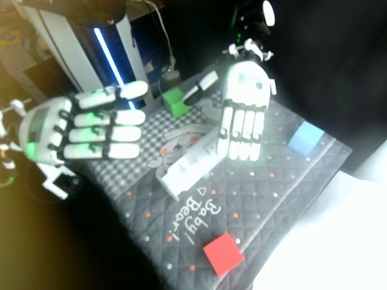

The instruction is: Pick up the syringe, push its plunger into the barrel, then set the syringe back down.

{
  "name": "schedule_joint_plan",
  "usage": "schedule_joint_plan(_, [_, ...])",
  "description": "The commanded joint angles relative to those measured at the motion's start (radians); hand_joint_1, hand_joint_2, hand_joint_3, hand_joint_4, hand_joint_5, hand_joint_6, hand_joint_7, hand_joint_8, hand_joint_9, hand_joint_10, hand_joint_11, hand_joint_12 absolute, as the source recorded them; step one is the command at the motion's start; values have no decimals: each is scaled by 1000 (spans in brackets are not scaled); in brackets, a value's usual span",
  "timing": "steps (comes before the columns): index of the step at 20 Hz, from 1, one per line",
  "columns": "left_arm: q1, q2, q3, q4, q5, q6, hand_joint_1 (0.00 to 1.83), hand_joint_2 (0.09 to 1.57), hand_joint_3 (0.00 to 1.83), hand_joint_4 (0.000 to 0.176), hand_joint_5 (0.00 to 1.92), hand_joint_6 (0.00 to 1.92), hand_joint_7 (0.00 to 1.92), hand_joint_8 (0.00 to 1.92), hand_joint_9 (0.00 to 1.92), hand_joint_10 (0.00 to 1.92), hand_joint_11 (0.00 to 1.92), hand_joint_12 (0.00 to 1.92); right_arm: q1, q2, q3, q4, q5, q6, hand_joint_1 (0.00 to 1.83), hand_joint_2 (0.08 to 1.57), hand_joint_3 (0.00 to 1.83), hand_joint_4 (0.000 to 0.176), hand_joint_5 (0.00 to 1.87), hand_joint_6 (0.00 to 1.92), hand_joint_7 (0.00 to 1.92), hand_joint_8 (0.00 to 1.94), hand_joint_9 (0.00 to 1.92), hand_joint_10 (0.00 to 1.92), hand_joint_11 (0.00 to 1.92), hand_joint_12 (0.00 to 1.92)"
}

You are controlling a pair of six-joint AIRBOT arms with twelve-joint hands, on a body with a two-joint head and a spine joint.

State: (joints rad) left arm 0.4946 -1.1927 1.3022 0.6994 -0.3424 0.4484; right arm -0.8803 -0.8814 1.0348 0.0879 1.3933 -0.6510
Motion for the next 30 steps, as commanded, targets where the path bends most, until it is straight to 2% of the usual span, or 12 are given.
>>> schedule_joint_plan(1, [-5,-11,6,-25,-79,-4,408,662,17,0,0,0,0,0,0,0,0,0,9,-1,3,5,122,7,555,698,11,94,0,0,52,12,61,12,100,27])
schedule_joint_plan(3, [-2,-28,21,-21,-65,-4,396,683,21,0,0,0,0,0,0,0,0,0,11,-2,3,1,122,9,605,668,0,117,0,0,12,0,37,1,79,17])
schedule_joint_plan(6, [6,-50,37,-21,-47,-4,393,683,13,0,0,0,0,0,0,0,0,0,11,-3,3,-7,122,20,619,676,0,115,0,0,0,0,11,0,49,3])
schedule_joint_plan(7, [11,-55,43,-21,-44,-4,393,688,15,0,0,0,0,0,0,0,0,0,11,-5,3,-10,122,23,639,661,0,127,0,0,17,6,33,8,58,6])
schedule_joint_plan(9, [18,-62,49,-21,-36,-4,382,680,8,0,0,0,0,0,0,0,0,0,12,-8,3,-10,122,23,589,689,6,115,0,0,0,0,4,0,60,7])
schedule_joint_plan(12, [25,-76,60,-20,-21,-4,406,699,13,0,0,0,0,0,0,0,0,0,13,-9,3,-10,122,23,618,682,2,162,0,0,0,0,0,0,50,2])
schedule_joint_plan(13, [26,-81,65,-19,-14,-4,398,703,14,0,0,0,0,0,0,0,0,0,13,-9,3,-10,122,23,692,679,0,152,0,0,0,0,0,0,56,5])
schedule_joint_plan(21, [30,-127,106,-4,38,-4,437,705,7,0,0,0,0,0,0,0,0,0,15,-14,3,-14,122,23,570,696,12,159,0,0,28,0,94,2,130,18])
schedule_joint_plan(22, [31,-129,107,-3,43,-4,391,709,8,0,0,0,0,0,0,0,0,0,15,-14,3,-15,122,23,630,681,4,168,0,0,9,0,86,0,121,14])
schedule_joint_plan(26, [35,-136,114,7,58,-4,344,735,14,0,0,0,0,0,17,6,0,0,17,-14,3,-16,122,23,616,683,4,154,0,0,13,4,59,4,106,5])
schedule_joint_plan(29, [44,-139,116,7,60,-4,561,728,4,0,0,0,24,9,39,13,9,4,17,-14,3,-17,122,23,617,677,0,172,0,0,0,0,40,0,123,12])
schedule_joint_plan(30, [46,-140,116,7,60,-4,731,743,4,0,26,2,59,6,76,9,43,20,18,-14,3,-17,122,23,643,702,10,144,0,0,0,0,21,0,127,13])
